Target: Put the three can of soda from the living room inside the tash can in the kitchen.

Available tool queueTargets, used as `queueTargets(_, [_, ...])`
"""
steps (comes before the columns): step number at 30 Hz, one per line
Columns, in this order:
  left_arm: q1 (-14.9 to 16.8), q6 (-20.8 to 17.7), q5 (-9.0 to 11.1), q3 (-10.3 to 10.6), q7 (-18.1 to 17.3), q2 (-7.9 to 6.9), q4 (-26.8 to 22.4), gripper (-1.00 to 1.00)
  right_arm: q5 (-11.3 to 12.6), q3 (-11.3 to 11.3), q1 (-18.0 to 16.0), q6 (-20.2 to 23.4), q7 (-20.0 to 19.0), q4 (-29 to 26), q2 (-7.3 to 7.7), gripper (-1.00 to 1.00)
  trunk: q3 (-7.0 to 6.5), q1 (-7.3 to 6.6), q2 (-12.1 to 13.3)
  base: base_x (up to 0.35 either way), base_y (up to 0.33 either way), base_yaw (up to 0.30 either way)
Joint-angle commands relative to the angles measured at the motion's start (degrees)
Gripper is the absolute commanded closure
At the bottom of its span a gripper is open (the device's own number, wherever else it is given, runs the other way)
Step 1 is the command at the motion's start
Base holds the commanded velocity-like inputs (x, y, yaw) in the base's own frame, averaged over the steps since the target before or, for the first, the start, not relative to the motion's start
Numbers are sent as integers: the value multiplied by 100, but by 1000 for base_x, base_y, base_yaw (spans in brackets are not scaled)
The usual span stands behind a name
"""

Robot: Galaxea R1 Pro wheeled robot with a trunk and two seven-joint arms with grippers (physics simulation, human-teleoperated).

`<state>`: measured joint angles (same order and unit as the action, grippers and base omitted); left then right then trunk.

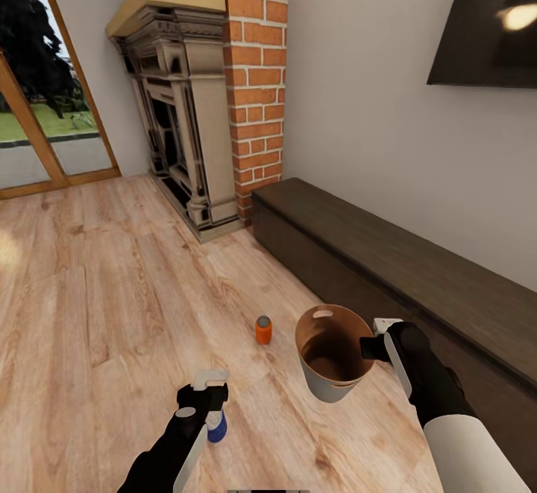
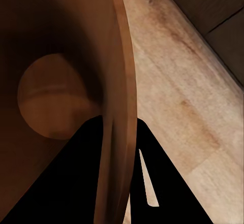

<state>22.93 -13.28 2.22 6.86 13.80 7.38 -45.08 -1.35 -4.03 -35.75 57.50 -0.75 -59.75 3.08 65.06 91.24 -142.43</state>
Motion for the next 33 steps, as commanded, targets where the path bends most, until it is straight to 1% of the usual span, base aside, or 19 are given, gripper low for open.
queueTargets(1, [0,0,-1,0,0,0,2,-100,91,-1,-2,-1,-22,-1,-1,100,-1,-1,0,35,0,0])
queueTargets(9, [-2,0,-2,0,0,0,-1,-100,91,-1,-2,-1,-22,-1,-1,100,33,-1,0,11,0,0])
queueTargets(33, [-1,0,3,0,0,0,-1,-100,93,-1,-2,-1,-22,-1,-1,100,247,-1,0,0,0,0])
